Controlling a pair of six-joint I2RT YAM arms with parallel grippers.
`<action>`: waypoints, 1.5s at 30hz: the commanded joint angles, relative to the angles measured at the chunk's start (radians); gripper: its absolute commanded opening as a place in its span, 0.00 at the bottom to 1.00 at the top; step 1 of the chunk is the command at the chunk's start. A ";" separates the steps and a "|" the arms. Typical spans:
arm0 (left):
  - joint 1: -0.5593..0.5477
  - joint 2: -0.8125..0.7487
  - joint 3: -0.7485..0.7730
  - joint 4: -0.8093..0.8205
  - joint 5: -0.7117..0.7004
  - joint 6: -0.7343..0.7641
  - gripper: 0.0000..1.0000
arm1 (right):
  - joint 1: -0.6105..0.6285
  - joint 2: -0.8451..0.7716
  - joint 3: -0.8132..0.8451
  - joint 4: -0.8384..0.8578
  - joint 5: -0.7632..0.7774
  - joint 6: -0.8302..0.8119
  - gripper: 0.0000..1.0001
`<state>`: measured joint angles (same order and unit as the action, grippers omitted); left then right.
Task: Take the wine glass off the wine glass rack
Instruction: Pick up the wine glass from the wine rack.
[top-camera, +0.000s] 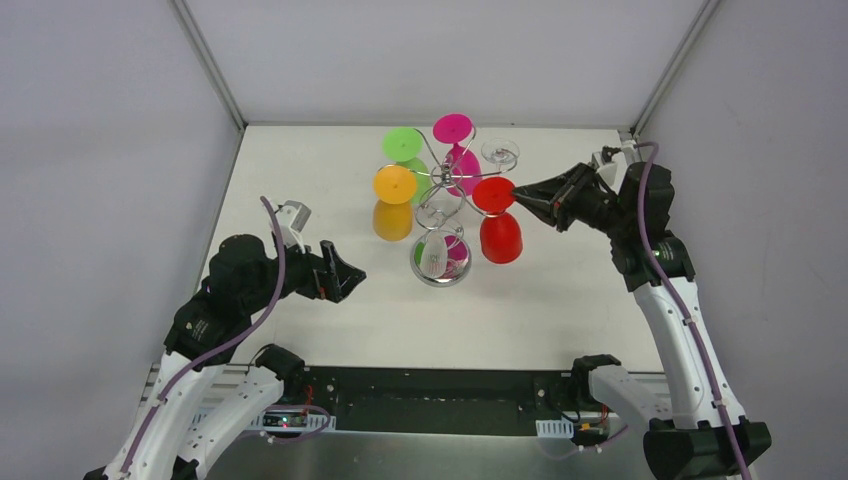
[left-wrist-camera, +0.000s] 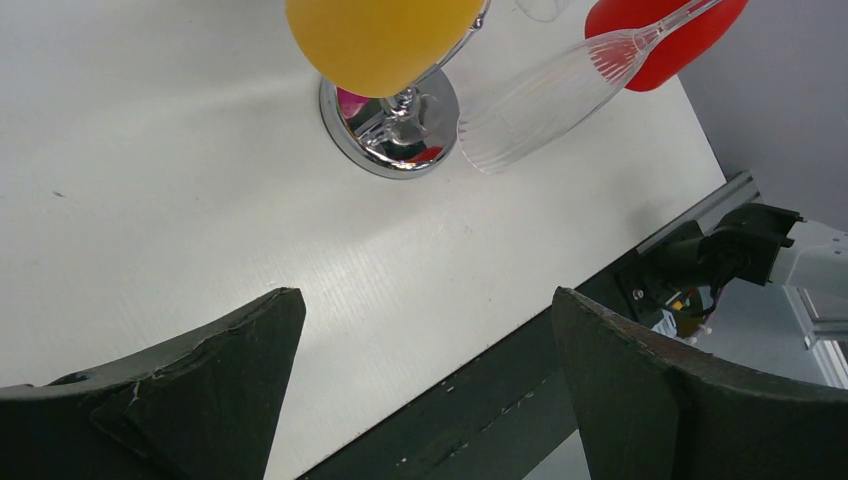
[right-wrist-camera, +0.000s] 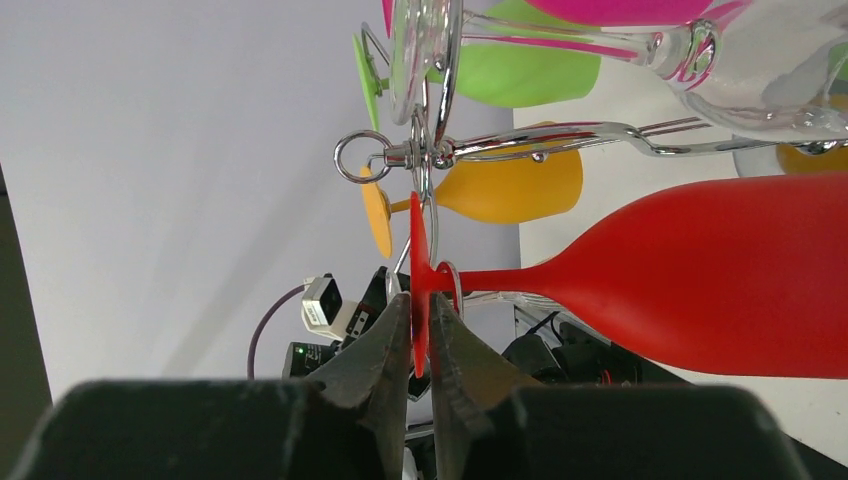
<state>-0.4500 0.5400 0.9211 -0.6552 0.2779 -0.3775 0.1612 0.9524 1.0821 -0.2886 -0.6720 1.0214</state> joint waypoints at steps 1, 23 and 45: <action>0.007 -0.016 -0.007 0.032 -0.008 -0.006 0.99 | 0.004 -0.017 -0.007 0.066 -0.036 0.035 0.14; 0.007 -0.025 -0.025 0.037 -0.015 -0.011 1.00 | 0.055 0.003 -0.017 0.093 -0.015 0.042 0.00; 0.007 -0.038 -0.024 0.037 -0.021 -0.014 1.00 | 0.054 -0.084 -0.012 0.036 -0.012 0.032 0.00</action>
<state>-0.4500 0.5102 0.9005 -0.6491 0.2764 -0.3824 0.2104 0.9005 1.0599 -0.2584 -0.6701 1.0473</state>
